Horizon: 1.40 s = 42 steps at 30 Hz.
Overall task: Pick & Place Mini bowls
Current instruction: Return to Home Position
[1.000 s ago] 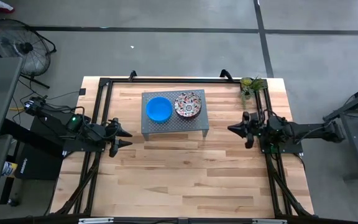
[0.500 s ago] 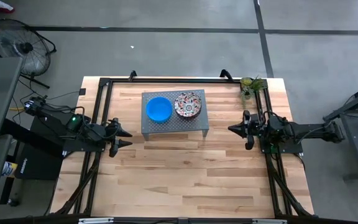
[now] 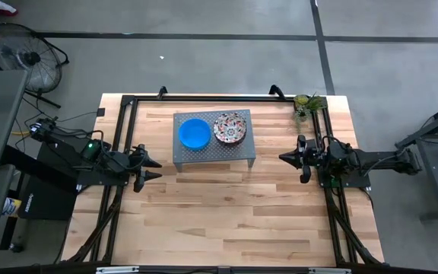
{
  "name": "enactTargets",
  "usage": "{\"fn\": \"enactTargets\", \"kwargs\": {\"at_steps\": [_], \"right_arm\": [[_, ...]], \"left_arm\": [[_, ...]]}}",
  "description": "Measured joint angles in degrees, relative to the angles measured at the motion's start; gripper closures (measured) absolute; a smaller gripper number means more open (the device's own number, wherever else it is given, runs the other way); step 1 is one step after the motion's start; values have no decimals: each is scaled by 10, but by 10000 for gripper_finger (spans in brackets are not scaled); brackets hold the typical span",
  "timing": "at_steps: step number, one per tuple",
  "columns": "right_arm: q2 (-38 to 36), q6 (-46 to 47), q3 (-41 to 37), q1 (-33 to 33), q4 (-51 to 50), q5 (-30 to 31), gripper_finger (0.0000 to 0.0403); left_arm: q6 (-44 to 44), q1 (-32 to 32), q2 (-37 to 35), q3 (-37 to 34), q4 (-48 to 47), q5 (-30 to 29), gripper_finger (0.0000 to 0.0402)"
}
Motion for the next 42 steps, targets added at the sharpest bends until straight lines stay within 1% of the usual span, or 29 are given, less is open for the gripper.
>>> {"fn": "enactTargets", "kwargs": {"at_steps": [11,17,26,28,31,35,39,42], "right_arm": [[0,0,-1,0,0,0,402],[0,0,-1,0,0,0,402],[0,0,-1,0,0,0,402],[0,0,-1,0,-1,0,402],[1,0,-1,0,1,0,402],[2,0,-1,0,2,0,402],[2,0,-1,0,3,0,402],[2,0,-1,0,3,0,402]], "left_arm": [[0,0,-6,0,-4,0,211],[0,0,-63,0,-13,0,211],[0,0,-193,0,-24,0,211],[0,1,-199,1,-30,-1,211],[0,9,-197,0,-13,0,211],[0,43,-198,-18,21,0,211],[0,76,-197,-27,85,0,211],[0,86,-197,-27,108,-1,211]]}}
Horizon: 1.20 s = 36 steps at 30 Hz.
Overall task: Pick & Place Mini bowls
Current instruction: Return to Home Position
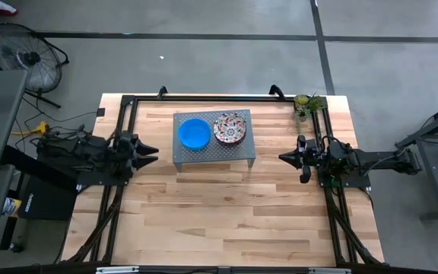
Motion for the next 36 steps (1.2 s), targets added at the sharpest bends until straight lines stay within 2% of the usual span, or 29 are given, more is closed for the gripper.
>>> {"fn": "enactTargets", "kwargs": {"at_steps": [4,11,17,24,31,36], "right_arm": [[0,0,0,0,0,0,402],[0,0,0,0,1,0,402],[0,0,0,0,1,0,402],[0,0,0,0,1,0,402],[0,0,0,0,2,0,402],[0,0,0,0,2,0,402]], "left_arm": [[0,8,0,-4,70,-2,211],[0,8,-1,-85,297,-2,211],[0,8,-1,-118,350,5,211],[0,8,0,-168,459,5,211],[0,8,-1,-170,443,5,211],[0,8,0,-171,369,5,211]]}}
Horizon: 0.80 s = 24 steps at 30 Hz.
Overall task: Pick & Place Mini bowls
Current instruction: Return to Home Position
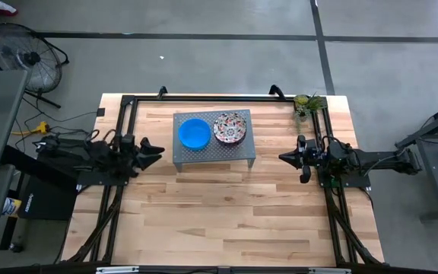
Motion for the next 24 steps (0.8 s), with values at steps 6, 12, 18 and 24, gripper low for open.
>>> {"fn": "enactTargets", "kwargs": {"at_steps": [6,12,18,24], "right_arm": [[0,0,0,0,1,0,402],[0,0,0,0,2,0,402],[0,0,0,0,2,0,402],[0,0,0,0,2,0,402]], "left_arm": [[0,0,0,-1,-58,0,211],[0,0,0,-1,-78,0,211],[0,0,0,-1,-90,2,211],[0,0,0,-1,-91,2,211]]}}
